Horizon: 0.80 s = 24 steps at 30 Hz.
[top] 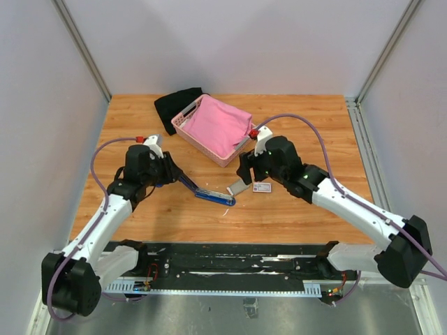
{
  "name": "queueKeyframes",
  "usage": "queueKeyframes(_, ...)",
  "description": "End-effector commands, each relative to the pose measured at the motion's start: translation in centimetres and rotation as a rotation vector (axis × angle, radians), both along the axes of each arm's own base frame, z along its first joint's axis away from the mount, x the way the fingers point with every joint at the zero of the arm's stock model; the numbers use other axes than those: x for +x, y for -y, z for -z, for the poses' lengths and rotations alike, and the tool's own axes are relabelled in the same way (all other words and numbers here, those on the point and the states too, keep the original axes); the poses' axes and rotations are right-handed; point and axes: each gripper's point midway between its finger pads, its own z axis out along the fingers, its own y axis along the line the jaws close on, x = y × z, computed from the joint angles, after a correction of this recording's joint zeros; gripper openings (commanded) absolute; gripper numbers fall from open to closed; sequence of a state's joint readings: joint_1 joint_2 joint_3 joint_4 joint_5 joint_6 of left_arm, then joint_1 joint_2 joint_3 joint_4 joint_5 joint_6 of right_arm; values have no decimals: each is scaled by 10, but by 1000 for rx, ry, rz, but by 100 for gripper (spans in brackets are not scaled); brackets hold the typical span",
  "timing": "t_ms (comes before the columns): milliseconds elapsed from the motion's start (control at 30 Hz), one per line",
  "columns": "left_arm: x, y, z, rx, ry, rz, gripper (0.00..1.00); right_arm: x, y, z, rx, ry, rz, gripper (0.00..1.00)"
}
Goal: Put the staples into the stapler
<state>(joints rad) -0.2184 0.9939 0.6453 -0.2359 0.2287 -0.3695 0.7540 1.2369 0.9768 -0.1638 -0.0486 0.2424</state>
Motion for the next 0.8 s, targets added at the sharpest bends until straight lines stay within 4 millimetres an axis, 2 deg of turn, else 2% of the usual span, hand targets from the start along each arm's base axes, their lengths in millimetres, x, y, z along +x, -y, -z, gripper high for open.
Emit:
queueKeyframes(0, 6, -21, -20, 116, 75, -47, 6, -1, 37, 2, -134, 13, 89, 71)
queueKeyframes(33, 5, -23, -19, 131, 72, -51, 6, 0, 44, 1, -156, 17, 117, 72)
queueKeyframes(133, 2, -32, -19, 179, 65, -74, 5, 1, 68, 2, -182, 8, 251, 86)
queueKeyframes(200, -1, -38, -20, 210, 67, -92, 5, -2, 71, 2, -145, 9, 265, 93)
queueKeyframes(367, -2, -33, -24, 215, 53, -120, 5, -11, 76, 24, -139, -74, 318, 94)
queueKeyframes(433, -2, -30, -25, 245, 45, -142, 5, -16, 73, 36, -141, -141, 324, 91)
queueKeyframes(567, -2, -14, -30, 267, 41, -150, 5, -37, 43, 52, -62, -300, 221, 83)
queueKeyframes(700, -5, -3, -36, 283, 49, -152, 5, -52, 20, 74, 26, -458, 200, 67)
queueKeyframes(767, -7, 1, -34, 296, 45, -153, 5, -52, 13, 81, 71, -506, 226, 62)
